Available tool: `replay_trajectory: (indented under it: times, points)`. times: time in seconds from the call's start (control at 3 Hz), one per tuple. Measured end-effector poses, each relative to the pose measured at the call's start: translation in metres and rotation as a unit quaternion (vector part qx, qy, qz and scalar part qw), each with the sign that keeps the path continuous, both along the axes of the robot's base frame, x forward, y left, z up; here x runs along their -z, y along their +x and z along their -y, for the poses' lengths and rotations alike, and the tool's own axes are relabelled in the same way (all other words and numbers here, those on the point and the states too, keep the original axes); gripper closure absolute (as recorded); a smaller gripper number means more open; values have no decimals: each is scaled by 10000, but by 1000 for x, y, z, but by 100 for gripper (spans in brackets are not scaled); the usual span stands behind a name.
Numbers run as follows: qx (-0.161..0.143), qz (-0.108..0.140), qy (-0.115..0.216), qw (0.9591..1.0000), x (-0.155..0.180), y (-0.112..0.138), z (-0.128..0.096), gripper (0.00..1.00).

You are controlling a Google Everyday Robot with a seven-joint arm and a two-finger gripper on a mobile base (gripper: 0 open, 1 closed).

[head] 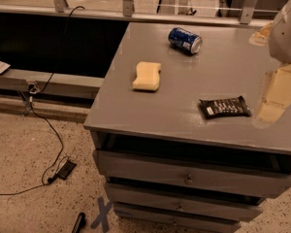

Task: Pick rxbar chocolate

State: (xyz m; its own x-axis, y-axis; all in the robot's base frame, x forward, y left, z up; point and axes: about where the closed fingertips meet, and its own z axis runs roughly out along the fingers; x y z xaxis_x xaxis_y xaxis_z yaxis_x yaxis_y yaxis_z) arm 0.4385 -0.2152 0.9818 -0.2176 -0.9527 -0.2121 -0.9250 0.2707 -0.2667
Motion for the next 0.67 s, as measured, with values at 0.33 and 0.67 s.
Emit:
replay_trajectory:
  times: [0.33,0.67]
  points:
    - [0,1,-1,10000,0,0,0,0]
    - [-157,1,-241,9996,1,15,-3,0]
